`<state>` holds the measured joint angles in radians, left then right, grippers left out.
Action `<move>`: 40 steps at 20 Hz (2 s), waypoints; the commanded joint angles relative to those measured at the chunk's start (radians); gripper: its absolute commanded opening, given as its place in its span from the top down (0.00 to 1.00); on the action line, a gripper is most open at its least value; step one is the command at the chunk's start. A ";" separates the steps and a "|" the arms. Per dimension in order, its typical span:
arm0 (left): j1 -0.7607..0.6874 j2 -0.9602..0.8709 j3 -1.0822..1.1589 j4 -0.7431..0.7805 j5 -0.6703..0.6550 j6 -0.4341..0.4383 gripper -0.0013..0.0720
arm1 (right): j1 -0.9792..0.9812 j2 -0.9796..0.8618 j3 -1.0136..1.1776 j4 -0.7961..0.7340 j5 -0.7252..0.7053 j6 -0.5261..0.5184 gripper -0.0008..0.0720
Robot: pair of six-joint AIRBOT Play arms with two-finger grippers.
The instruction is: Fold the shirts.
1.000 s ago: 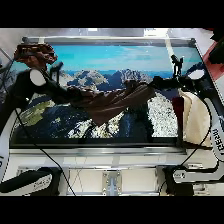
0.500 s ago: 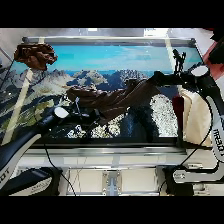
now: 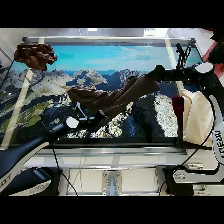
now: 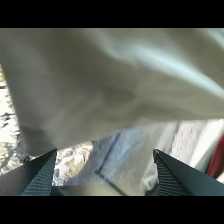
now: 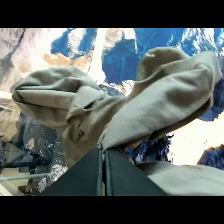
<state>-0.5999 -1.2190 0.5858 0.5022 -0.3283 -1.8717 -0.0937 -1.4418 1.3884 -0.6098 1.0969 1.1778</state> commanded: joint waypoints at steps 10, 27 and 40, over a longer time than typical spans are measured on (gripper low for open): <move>-0.048 -0.143 -0.024 -0.110 0.126 -0.304 0.03 | 0.001 0.010 0.046 0.043 0.009 0.003 0.94; 0.154 0.374 0.265 0.109 0.327 0.524 0.97 | -0.015 0.277 0.196 -0.065 0.106 0.030 0.94; 0.332 0.482 1.017 0.858 -0.726 0.376 0.98 | -0.014 0.680 0.368 -0.165 -0.032 0.083 0.95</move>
<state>-0.2745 -0.7170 1.5455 1.2327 -0.9142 -1.4647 -0.1074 -0.7792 1.7412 -0.7410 1.1175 1.2522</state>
